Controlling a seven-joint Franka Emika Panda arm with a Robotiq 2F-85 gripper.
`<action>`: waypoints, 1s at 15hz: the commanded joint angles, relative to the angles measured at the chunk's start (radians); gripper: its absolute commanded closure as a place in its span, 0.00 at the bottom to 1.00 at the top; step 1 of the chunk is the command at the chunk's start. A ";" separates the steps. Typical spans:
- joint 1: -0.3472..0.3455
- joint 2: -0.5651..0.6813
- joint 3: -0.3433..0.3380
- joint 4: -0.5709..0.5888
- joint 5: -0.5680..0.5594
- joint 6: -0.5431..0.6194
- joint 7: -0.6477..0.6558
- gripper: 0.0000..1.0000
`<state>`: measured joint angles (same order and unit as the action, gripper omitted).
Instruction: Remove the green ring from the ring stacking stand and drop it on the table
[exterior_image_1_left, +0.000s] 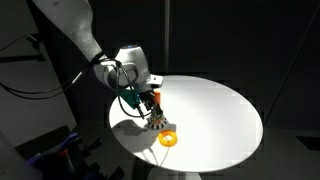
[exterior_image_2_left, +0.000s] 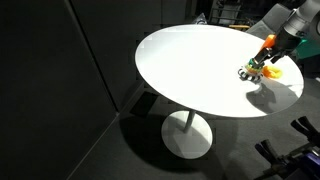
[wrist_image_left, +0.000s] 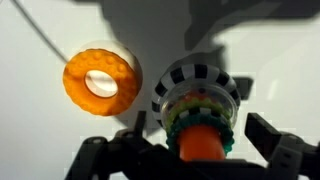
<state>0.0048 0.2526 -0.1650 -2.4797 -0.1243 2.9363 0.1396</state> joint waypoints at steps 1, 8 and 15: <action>0.030 0.023 -0.032 0.018 -0.028 0.030 0.028 0.00; 0.054 0.039 -0.055 0.020 -0.020 0.076 0.022 0.00; 0.073 0.057 -0.085 0.023 -0.012 0.117 0.016 0.00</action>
<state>0.0580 0.2885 -0.2236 -2.4746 -0.1243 3.0355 0.1396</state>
